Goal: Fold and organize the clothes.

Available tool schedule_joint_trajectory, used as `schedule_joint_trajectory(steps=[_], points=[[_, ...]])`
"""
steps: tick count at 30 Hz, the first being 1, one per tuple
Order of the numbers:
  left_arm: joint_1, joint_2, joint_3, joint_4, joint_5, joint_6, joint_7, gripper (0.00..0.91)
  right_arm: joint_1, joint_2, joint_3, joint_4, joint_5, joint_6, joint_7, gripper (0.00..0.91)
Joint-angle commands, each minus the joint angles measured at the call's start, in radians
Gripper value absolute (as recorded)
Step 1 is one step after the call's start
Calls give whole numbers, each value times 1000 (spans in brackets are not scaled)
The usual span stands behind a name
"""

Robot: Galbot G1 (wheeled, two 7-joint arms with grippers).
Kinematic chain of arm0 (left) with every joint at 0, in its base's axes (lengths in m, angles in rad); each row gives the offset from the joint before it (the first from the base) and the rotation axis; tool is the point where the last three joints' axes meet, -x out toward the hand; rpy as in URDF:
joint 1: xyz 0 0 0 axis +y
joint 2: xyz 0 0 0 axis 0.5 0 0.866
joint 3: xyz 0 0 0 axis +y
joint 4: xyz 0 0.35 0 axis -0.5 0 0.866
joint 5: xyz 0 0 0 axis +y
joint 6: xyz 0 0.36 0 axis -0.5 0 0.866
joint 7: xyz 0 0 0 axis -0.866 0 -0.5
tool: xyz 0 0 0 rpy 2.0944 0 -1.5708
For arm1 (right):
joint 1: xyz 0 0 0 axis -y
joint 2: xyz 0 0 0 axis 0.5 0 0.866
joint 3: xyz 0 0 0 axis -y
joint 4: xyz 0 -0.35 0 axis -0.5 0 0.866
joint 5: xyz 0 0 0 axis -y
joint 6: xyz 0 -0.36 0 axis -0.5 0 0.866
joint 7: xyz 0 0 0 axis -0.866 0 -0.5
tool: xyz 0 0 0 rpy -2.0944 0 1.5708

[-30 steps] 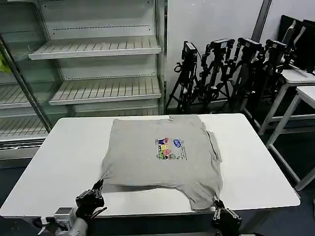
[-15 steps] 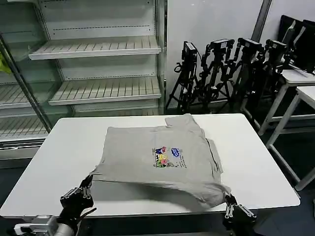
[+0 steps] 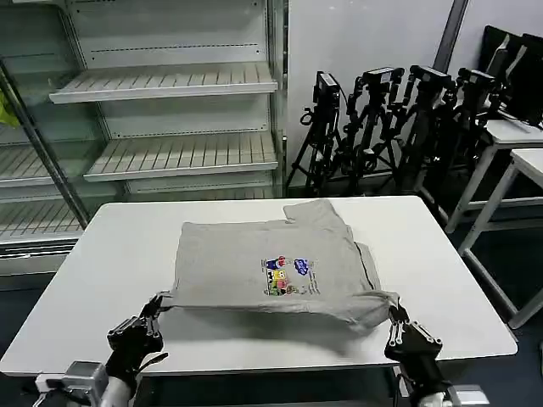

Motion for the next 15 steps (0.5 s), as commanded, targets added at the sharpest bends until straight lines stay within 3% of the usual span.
schedule_joint_trajectory(steps=[1,8,15], points=[[-154,91,73,188,25,0,10,20,264,-79,-41,-182,59,-12,1,0],[-271,118,129,283,23,0,12,20,410,-86,-114,-308,77,-32,8,0],[-353,117,170,360,27,0,6,20,443,-51,-154,-385,57,-36,17,0]])
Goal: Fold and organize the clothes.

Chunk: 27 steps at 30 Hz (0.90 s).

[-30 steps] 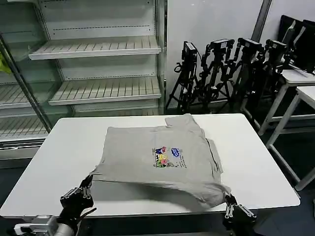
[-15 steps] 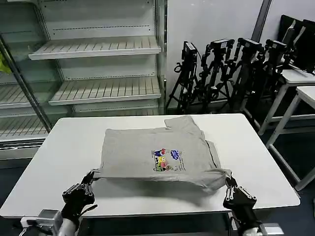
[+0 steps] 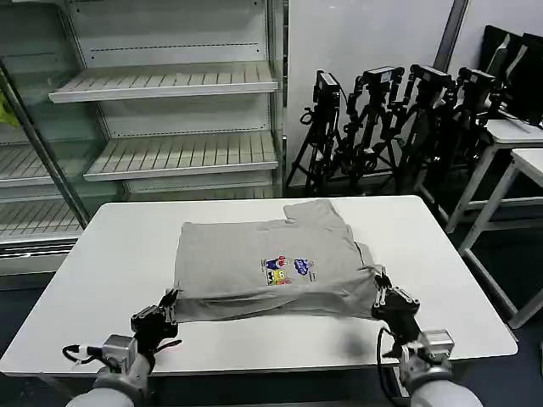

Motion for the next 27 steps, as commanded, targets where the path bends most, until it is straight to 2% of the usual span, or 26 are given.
schedule_joint_trajectory(steps=[1,20,21,22,23,27], points=[[-175,25,73,166,9,-1,-2,20,138,5,-61,-148,0,-8,4,0],[-269,-1,104,262,38,-21,-15,10,134,62,-93,-216,-72,12,3,0],[-267,-2,104,263,39,-21,-15,131,134,64,-96,-220,-81,13,2,0],[-263,-5,104,263,42,-20,-15,302,134,66,-98,-221,-85,12,2,312],[-260,-9,104,263,45,-20,-15,887,134,68,-98,-224,-89,14,0,907],[-234,-19,92,234,46,-19,-18,907,121,72,-91,-212,-95,42,-8,907]])
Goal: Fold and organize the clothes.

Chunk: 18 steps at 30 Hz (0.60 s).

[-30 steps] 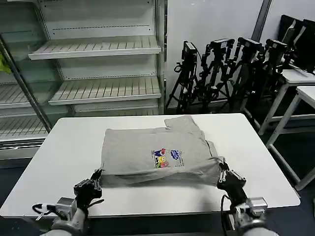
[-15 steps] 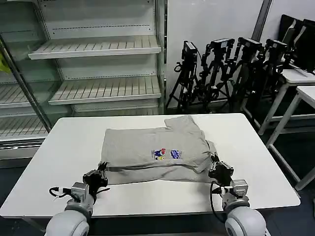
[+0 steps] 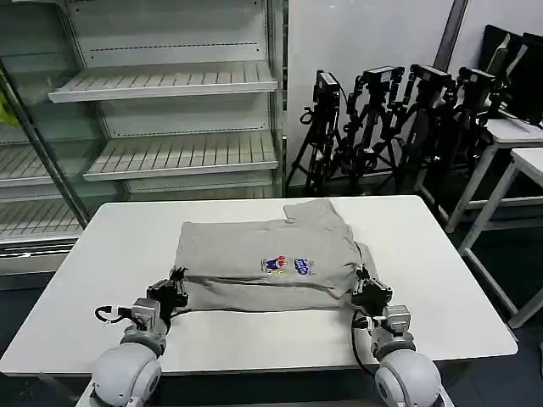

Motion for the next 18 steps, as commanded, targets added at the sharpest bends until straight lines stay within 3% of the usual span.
schedule_joint_trajectory(steps=[1,9,18], points=[[4,-11,-10,4,11,-2,-3,907,3,10,-1,-12,-21,29,-6,907],[162,-52,-78,-134,9,-3,-7,907,-91,4,68,78,-31,106,-14,907],[216,-78,-96,-116,-39,7,-20,907,-219,-3,132,89,-20,111,1,907]])
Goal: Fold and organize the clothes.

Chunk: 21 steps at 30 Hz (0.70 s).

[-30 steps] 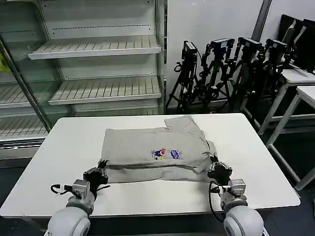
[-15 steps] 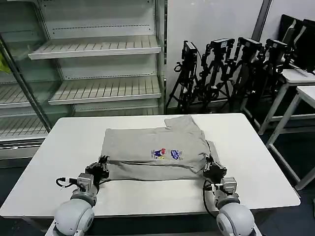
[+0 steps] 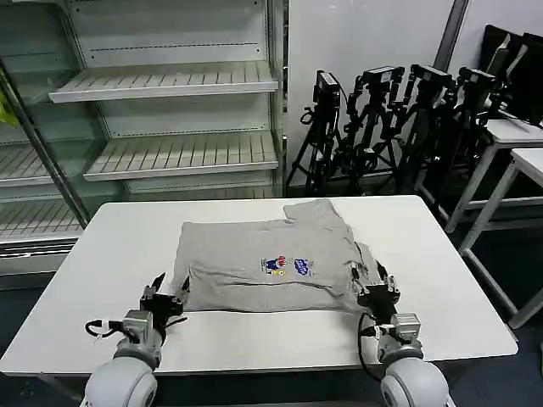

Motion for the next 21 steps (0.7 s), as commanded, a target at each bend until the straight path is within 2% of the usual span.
schedule_joint_trajectory(steps=[1,5,6,7,8,9,11,21], points=[[87,-23,-31,-26,-48,13,-7,907,-97,1,52,17,8,7,12,907],[67,-22,-25,0,-68,18,-7,887,-70,8,47,-6,47,-42,23,907],[66,-22,-23,5,-71,18,-8,766,-62,10,44,-13,61,-59,23,907],[66,-24,-21,7,-73,17,-7,403,-58,10,42,-16,69,-72,24,907],[67,-25,-18,10,-74,16,-8,262,-51,11,38,-25,85,-87,26,907],[68,-26,-15,10,-76,15,-7,50,-47,11,35,-30,95,-95,24,373],[72,-27,-13,10,-77,13,-7,20,-43,10,29,-37,108,-109,24,0],[80,-31,-4,2,-103,15,-1,20,-42,7,16,-45,159,-149,23,0]])
